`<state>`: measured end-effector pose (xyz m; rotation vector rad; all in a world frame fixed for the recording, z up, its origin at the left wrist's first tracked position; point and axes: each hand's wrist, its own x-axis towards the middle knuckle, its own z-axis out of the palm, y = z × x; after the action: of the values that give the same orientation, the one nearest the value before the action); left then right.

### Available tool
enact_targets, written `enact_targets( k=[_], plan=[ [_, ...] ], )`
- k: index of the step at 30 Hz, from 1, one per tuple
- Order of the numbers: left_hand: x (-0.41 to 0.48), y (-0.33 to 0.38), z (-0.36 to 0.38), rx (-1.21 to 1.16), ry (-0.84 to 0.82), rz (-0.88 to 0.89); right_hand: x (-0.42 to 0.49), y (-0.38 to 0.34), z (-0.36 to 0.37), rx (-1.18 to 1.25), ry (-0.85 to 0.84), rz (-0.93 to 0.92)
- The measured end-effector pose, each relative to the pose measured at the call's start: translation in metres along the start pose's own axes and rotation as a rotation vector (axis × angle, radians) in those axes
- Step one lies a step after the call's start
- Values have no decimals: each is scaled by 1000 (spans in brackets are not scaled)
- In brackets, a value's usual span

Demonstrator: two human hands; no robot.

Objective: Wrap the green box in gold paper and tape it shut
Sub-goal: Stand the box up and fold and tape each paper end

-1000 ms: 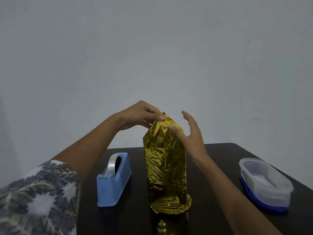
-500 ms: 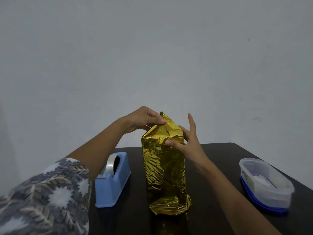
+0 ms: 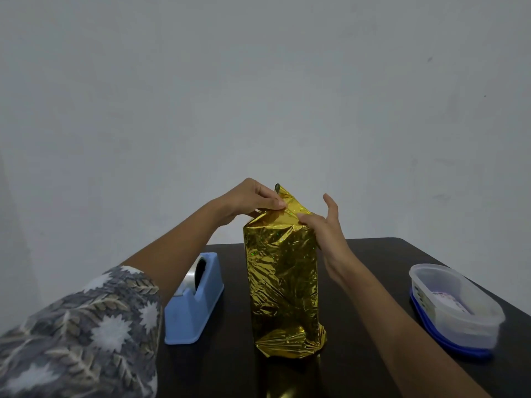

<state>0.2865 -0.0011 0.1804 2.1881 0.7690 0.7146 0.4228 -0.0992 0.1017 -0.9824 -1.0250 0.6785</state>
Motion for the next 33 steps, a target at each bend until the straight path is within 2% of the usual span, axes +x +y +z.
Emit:
enact_targets(
  k=[10,23,28,30,33],
  plan=[
    [-2,-10,16,78,144,122,-1,1,-1,-37,-8,0],
    [-4,-14,21,19,244,117,2,0,-12,-41,-35,27],
    [-14,-2,15,-110,278,229,-9,0,-9,-72,-30,-166],
    [-20,3,9,-129,277,263,-11,3,-9,-82,14,-272],
    [-28,5,3,-99,253,283,-12,7,-10,-71,96,-328]
  ],
)
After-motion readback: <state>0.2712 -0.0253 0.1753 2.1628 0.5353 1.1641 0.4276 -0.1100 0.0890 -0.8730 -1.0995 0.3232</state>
